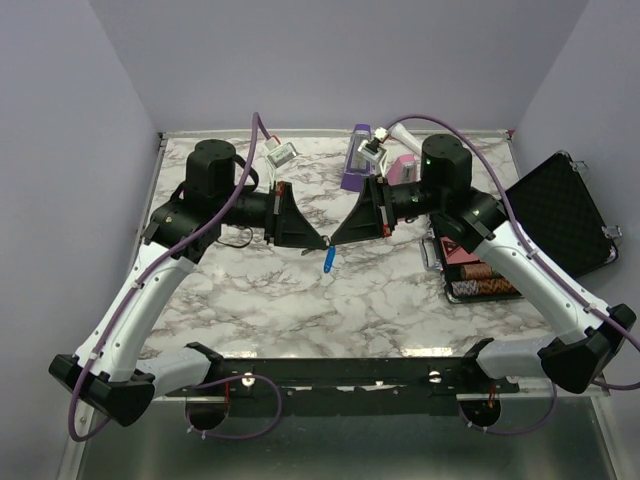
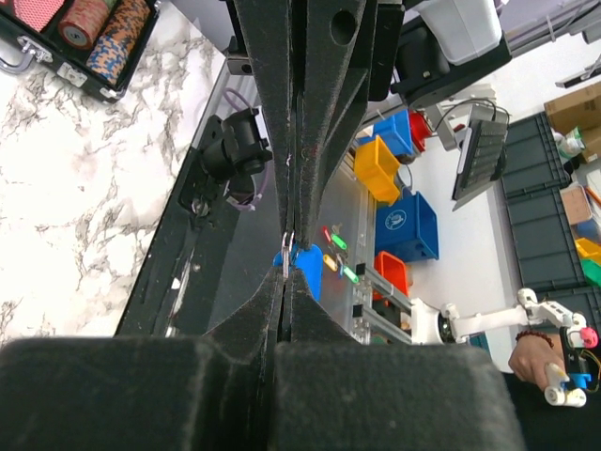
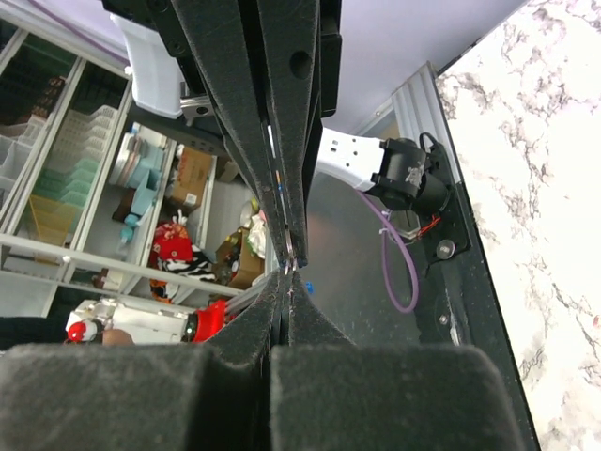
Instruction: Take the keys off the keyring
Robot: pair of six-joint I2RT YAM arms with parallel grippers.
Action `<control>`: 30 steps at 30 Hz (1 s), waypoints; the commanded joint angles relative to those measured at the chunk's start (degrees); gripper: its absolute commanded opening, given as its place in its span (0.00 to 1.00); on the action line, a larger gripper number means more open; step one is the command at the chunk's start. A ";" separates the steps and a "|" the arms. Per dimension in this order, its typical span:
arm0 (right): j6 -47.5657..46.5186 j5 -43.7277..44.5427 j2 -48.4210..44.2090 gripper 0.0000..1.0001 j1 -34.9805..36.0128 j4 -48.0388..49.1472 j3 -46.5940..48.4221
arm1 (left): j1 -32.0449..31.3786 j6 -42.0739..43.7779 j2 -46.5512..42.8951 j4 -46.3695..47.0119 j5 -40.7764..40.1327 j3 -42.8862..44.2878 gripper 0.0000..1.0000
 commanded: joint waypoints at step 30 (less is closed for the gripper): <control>-1.15 3.31 0.32 0.61 0.37 0.66 2.96 | -1.25 -1.00 -0.03 1.22 -3.73 2.66 0.00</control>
